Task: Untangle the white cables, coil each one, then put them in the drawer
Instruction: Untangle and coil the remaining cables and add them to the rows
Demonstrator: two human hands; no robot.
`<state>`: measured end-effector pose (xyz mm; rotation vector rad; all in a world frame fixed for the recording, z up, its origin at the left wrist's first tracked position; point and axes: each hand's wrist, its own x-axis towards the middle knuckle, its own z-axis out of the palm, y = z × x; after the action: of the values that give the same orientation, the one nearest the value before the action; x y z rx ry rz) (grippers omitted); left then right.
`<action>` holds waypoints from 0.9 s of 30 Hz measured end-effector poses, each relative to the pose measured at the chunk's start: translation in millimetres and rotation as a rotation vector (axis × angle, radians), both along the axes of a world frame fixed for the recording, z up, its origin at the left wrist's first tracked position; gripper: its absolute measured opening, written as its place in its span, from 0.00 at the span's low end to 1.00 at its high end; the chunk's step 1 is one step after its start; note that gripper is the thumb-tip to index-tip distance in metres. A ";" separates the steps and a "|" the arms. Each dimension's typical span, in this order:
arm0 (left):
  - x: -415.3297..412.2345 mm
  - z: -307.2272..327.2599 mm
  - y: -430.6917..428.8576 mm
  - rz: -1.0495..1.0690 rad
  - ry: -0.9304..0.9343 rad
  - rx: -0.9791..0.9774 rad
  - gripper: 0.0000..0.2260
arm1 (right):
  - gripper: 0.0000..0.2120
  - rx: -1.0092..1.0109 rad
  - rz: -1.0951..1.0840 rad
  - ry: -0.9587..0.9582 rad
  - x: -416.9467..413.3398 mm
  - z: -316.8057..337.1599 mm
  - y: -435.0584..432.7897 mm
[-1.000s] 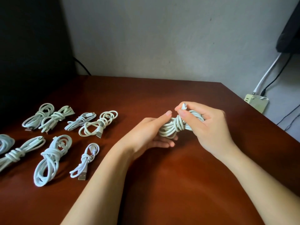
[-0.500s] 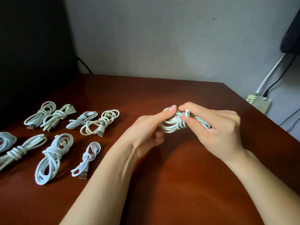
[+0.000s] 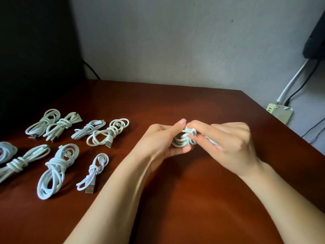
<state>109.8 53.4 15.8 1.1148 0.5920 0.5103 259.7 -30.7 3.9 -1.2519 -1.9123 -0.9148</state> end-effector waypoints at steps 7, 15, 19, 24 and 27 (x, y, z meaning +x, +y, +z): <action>-2.9 0.9 2.0 0.096 -0.014 0.215 0.14 | 0.09 0.007 0.001 0.059 -5.0 -1.4 1.7; 2.7 5.9 -6.0 0.078 -0.008 0.089 0.08 | 0.13 0.053 0.041 0.210 -10.1 0.4 1.7; -9.2 12.0 -1.0 -0.125 -0.018 -0.026 0.07 | 0.11 -0.022 0.107 0.432 -14.9 2.0 1.0; -15.3 11.9 -0.4 -0.408 0.122 0.133 0.17 | 0.09 -0.157 0.186 0.655 -14.9 0.9 -1.1; -12.8 9.8 -1.3 -0.422 0.150 0.171 0.19 | 0.09 -0.198 0.191 0.702 -15.0 2.5 -1.8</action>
<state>96.9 52.1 25.7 1.4067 0.4299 0.1129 244.7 -32.5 6.5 -1.2558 -1.5294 -0.1411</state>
